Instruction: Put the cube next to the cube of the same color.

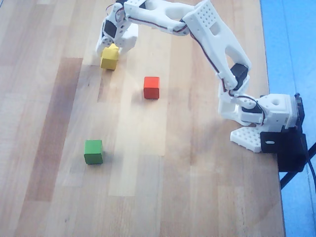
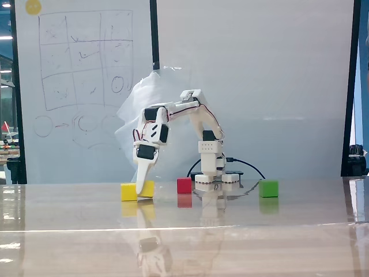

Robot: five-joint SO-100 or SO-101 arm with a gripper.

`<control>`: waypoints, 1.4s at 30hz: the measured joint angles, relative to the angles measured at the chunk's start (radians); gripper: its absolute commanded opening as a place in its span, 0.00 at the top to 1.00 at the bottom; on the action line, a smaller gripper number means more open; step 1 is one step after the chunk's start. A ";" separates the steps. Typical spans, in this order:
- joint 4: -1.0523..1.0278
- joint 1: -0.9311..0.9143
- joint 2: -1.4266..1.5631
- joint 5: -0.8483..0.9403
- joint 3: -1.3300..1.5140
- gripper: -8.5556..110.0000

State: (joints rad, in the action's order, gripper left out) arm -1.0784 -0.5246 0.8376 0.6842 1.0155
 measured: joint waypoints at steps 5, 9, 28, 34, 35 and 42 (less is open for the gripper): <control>-0.057 0.005 0.000 0.000 0.000 0.62; -0.118 0.041 0.014 0.000 0.000 0.59; -0.112 0.462 1.080 -0.581 0.445 0.94; 0.279 0.555 1.652 -0.675 1.160 0.89; 0.336 0.560 1.747 -0.673 1.293 0.90; 0.334 0.568 2.342 -0.603 1.965 0.93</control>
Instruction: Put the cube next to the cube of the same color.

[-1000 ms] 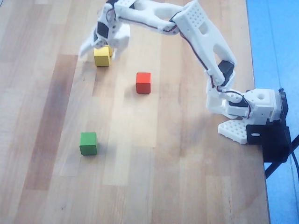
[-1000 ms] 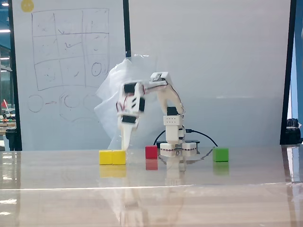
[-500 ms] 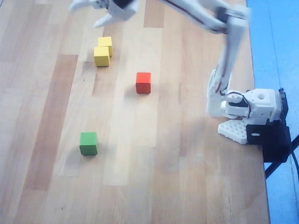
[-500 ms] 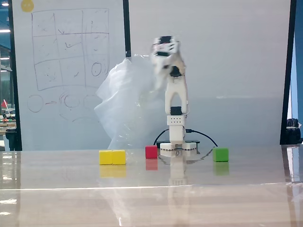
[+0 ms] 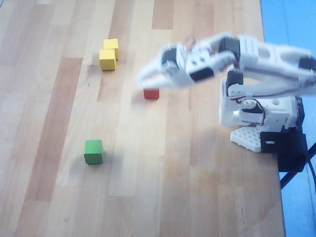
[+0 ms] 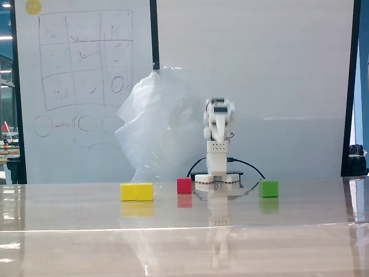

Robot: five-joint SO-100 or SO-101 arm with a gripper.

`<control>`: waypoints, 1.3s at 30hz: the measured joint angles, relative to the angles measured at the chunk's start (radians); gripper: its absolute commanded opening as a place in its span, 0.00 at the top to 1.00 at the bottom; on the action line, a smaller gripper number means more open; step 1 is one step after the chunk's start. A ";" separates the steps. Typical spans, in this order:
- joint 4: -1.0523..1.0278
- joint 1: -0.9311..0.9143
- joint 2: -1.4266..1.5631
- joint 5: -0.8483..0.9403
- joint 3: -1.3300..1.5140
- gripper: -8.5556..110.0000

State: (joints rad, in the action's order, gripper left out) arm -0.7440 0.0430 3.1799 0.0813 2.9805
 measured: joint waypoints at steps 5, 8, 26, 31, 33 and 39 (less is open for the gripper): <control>-0.198 -0.063 0.218 0.040 0.130 0.92; -0.282 -0.083 0.238 0.061 0.161 0.92; -0.318 -0.091 0.238 0.078 0.163 0.92; -0.318 -0.091 0.238 0.078 0.163 0.92; -0.318 -0.091 0.238 0.078 0.163 0.92; -0.318 -0.091 0.238 0.078 0.163 0.92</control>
